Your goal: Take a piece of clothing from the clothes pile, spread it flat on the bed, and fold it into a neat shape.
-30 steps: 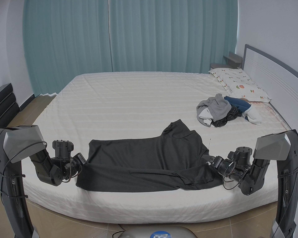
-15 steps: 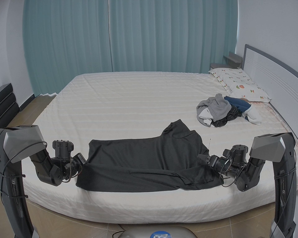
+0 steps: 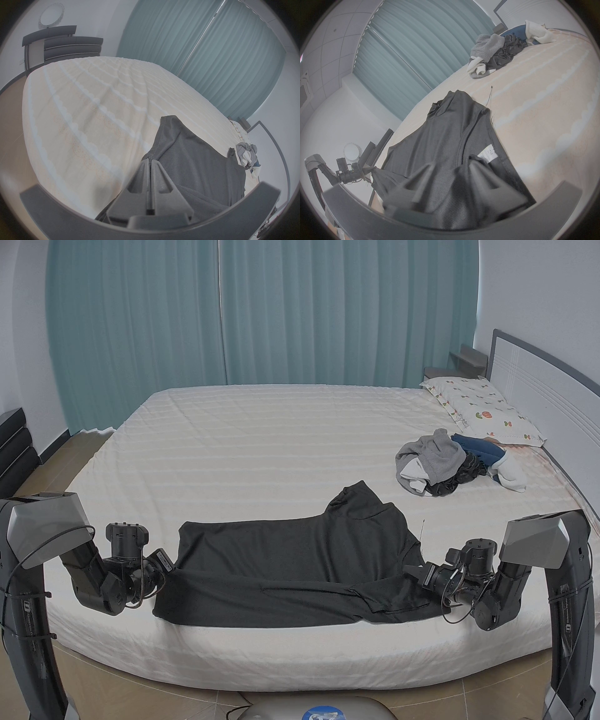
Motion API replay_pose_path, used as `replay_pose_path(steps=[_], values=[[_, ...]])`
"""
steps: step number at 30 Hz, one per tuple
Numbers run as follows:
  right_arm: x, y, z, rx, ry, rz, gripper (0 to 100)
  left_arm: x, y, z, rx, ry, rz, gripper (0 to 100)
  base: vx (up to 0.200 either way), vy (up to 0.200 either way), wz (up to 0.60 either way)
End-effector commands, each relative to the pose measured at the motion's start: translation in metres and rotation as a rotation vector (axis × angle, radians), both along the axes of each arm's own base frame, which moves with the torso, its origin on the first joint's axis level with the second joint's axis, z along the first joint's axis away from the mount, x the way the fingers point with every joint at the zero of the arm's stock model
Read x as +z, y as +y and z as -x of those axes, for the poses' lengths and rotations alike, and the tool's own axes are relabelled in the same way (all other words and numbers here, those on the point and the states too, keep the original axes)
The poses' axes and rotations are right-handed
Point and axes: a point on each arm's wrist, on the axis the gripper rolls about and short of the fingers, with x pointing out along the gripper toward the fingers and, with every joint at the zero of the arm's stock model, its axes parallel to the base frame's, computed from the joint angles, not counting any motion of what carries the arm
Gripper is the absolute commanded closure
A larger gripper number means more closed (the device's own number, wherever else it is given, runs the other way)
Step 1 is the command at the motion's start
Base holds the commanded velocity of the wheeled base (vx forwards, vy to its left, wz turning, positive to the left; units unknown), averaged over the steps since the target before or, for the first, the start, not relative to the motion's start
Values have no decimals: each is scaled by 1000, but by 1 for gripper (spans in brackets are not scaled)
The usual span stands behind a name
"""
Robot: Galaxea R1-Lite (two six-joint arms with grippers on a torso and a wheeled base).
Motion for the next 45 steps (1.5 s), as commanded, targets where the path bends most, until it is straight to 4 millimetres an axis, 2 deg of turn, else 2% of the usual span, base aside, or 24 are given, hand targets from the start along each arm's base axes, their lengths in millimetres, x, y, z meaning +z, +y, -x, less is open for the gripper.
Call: replay_pose_path(steps=[1,4,10,13,20,22,24,28,37,39,40,45], values=[[-2,-4,5,-6,16,6,100,0,0,0,1,1,1,100,0,0,0],[0,-4,8,-5,15,1,100,0,0,0,1,-1,1,100,0,0,0],[22,-6,14,-17,-47,-33,100,2,0,1,1,-2,1,100,0,0,0],[36,-10,23,-36,-65,-73,100,2,0,2,0,-1,-1,100,0,0,0],[55,-21,51,-43,-67,-82,100,10,0,12,1,-4,0,100,0,0,0],[58,-22,53,-40,-67,-84,100,12,0,14,1,-7,0,100,0,0,0],[72,-26,62,-42,-85,-93,100,18,-1,25,-2,-7,-2,100,0,0,0],[84,-30,79,-49,-82,-90,100,22,0,35,1,-24,-10,100,0,0,0],[99,-31,112,-44,-58,-89,100,35,0,53,-7,-67,-19,100,0,0,0],[105,-32,128,-41,-46,-86,100,39,0,66,-18,-58,-34,100,0,0,0],[105,-32,128,-41,-46,-86,100,39,0,66,-18,-58,-34,100,0,0,0],[117,-34,156,-37,-44,-85,100,38,1,93,-28,-30,-44,100,0,0,0]])
